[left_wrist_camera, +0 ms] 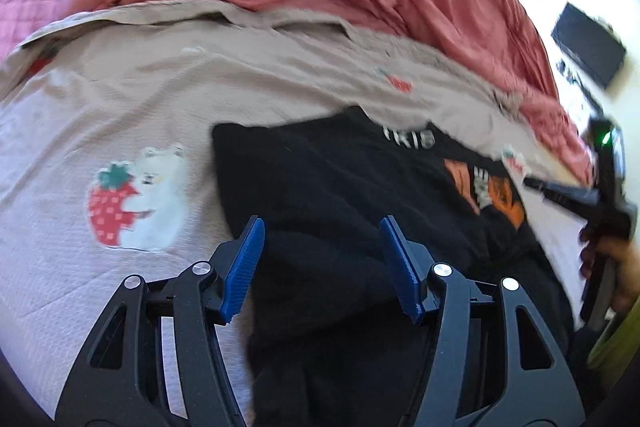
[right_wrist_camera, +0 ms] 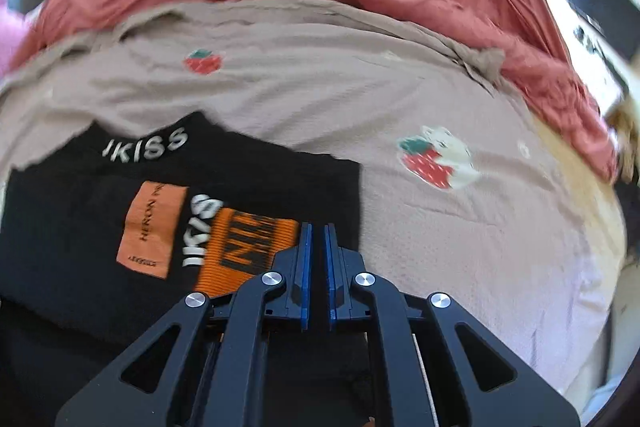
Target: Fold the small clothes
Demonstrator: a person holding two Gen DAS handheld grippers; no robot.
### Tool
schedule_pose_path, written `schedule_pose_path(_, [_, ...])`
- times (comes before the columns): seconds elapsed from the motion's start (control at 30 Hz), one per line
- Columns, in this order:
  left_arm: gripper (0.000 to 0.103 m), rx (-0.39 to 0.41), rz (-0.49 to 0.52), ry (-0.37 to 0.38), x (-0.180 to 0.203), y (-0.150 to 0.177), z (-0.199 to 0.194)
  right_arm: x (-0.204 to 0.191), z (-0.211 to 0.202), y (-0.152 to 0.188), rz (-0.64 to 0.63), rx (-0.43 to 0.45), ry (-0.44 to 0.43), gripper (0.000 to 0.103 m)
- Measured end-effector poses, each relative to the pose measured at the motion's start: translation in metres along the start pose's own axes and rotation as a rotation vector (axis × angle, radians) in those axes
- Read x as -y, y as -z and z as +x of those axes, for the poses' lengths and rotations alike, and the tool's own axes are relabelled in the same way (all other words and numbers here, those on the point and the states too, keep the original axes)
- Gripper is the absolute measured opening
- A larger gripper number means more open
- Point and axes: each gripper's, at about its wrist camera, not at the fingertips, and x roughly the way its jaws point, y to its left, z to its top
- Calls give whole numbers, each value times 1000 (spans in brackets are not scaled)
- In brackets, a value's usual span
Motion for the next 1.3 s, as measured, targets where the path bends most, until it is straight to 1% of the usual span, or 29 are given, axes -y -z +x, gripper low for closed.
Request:
schedule_pose_path(0.07, [53, -29, 23, -13, 4, 4, 8, 13, -3, 5, 26, -3, -34, 7])
schedule_pose_path(0.13, [53, -45, 25, -15, 4, 7, 13, 16, -7, 10, 17, -9, -96, 7])
schedule_pose_path(0.17, [53, -43, 20, -17, 4, 7, 13, 16, -7, 14, 9, -22, -141, 10])
schedule_pose_path(0.2, [53, -32, 16, -19, 4, 7, 12, 14, -7, 17, 9, -31, -174, 13])
schedule_pose_path(0.23, [53, -16, 16, -12, 5, 6, 9, 12, -7, 18, 11, -40, -200, 25])
schedule_pose_path(0.27, [54, -5, 23, -2, 7, 5, 7, 10, -5, 20, 22, -46, -225, 34])
schedule_pose_path(0.33, [54, -14, 49, -10, 12, 6, 10, 9, 2, 22, 49, -65, -273, 35])
schedule_pose_path(0.43, [54, -54, 46, -21, 11, 11, 19, 7, 13, 25, 70, -106, -284, 35])
schedule_pose_path(0.47, [54, -59, 33, -14, 9, 11, 20, 8, 14, 27, 73, -113, -290, 27])
schedule_pose_path(0.5, [55, -64, 15, -4, 6, 11, 21, 9, 14, 29, 73, -116, -296, 12])
schedule_pose_path(0.53, [55, -68, 3, 2, 5, 11, 22, 10, 12, 30, 66, -112, -296, 2])
schedule_pose_path(0.57, [55, -70, -5, 6, 3, 11, 22, 11, 7, 32, 53, -99, -279, 2])
schedule_pose_path(0.67, [56, -69, -1, 2, 4, 13, 23, 15, -1, 37, 47, -82, -266, 2])
schedule_pose_path(0.73, [56, -69, 4, -2, 5, 13, 23, 15, 3, 44, 30, -100, -241, 0])
schedule_pose_path(0.8, [56, -70, 1, -1, 4, 13, 24, 15, 12, 50, 5, -125, -164, 0])
schedule_pose_path(0.87, [56, -70, 2, -1, 4, 13, 23, 17, 16, 54, 22, -123, -168, 0])
schedule_pose_path(0.93, [56, -64, 8, -4, 5, 13, 21, 16, 9, 53, 17, -103, -153, 0])
schedule_pose_path(1.0, [56, -54, 10, -2, 6, 10, 19, 18, -4, 49, 62, -63, -184, 6])
schedule_pose_path(1.03, [56, -48, 12, -2, 7, 10, 17, 20, -10, 45, 91, -38, -211, 14])
schedule_pose_path(1.07, [56, -45, 12, -4, 7, 9, 16, 21, -14, 41, 107, -22, -218, 21])
schedule_pose_path(1.13, [56, -41, 10, -1, 7, 8, 15, 22, -16, 30, 139, -6, -242, 22])
schedule_pose_path(1.23, [56, -37, 20, 0, 9, 8, 14, 19, -7, 16, 163, -29, -273, 23])
schedule_pose_path(1.27, [56, -37, 23, 0, 10, 8, 14, 16, -1, 12, 156, -44, -267, 24])
schedule_pose_path(1.3, [56, -37, 29, -3, 11, 8, 14, 13, 6, 9, 145, -57, -242, 27])
